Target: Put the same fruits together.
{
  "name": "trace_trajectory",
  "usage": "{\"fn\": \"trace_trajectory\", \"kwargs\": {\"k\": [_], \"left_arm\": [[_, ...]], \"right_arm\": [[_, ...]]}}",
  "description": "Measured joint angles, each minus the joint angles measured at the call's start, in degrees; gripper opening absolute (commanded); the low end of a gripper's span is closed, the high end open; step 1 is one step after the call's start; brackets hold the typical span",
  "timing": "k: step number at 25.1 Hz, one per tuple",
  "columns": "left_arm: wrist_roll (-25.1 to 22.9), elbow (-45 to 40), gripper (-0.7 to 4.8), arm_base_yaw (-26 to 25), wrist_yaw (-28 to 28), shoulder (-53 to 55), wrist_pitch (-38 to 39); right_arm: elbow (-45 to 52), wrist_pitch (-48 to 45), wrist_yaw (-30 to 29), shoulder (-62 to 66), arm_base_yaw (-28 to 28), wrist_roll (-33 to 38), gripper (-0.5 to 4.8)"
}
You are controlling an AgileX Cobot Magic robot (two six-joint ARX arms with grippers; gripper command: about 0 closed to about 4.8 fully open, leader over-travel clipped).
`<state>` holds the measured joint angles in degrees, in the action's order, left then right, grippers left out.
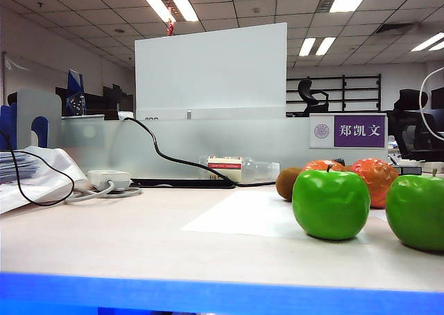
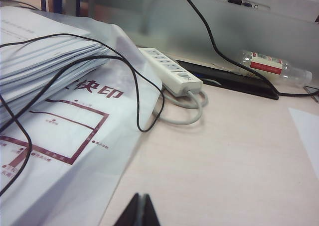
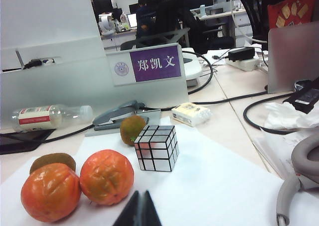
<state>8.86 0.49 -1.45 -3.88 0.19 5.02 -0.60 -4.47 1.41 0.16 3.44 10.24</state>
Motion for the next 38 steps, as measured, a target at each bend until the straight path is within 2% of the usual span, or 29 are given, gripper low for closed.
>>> {"fn": "trace_trajectory", "kwargs": {"k": [10,15,38], "left_arm": [[0.0,0.0,-0.05,0.0,0.0,0.0,0.0],[0.0,0.0,-0.05,0.0,0.0,0.0,0.0],[0.0,0.0,-0.05,0.0,0.0,0.0,0.0]], "right_arm": [[0.0,0.15,-0.35,0.0,-0.17,-0.57,-0.05],[0.0,0.15,-5.62,0.0,-0.2,-4.11,-0.05],[0.0,2.93,-5.55,0.0,-0.17,-5.62,-0.05]]}}
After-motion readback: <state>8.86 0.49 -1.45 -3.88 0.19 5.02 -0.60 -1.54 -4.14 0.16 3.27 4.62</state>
